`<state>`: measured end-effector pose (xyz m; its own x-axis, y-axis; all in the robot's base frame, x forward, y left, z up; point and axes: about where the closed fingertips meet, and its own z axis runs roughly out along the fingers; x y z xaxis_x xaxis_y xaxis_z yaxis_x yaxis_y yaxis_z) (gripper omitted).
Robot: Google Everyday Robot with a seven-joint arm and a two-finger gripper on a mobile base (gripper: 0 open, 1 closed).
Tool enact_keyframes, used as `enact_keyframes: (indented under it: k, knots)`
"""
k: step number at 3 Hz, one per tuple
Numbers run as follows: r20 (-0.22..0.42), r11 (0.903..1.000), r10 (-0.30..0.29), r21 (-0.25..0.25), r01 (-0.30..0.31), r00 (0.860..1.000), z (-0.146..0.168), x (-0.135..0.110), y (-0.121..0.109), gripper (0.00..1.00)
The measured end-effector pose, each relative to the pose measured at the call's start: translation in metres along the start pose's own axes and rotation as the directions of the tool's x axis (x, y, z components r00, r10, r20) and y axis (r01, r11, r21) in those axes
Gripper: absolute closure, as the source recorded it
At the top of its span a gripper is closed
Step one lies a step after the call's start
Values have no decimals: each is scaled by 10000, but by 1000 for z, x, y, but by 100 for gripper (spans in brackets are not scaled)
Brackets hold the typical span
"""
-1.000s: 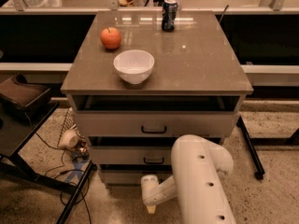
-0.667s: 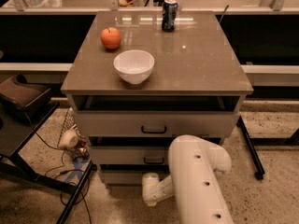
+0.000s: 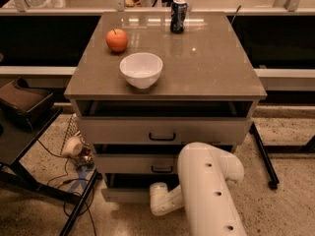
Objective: Open bottom drawer
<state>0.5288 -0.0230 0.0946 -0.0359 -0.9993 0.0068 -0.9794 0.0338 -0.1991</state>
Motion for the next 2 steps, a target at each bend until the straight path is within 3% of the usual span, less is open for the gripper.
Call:
enact_keyframes:
  k: [1,2]
  knots:
    - [18,10000,29,-4,-29,10000,-1,1,3,100]
    - [76,9999,124,-13,-124,9999,-1,6,12,100]
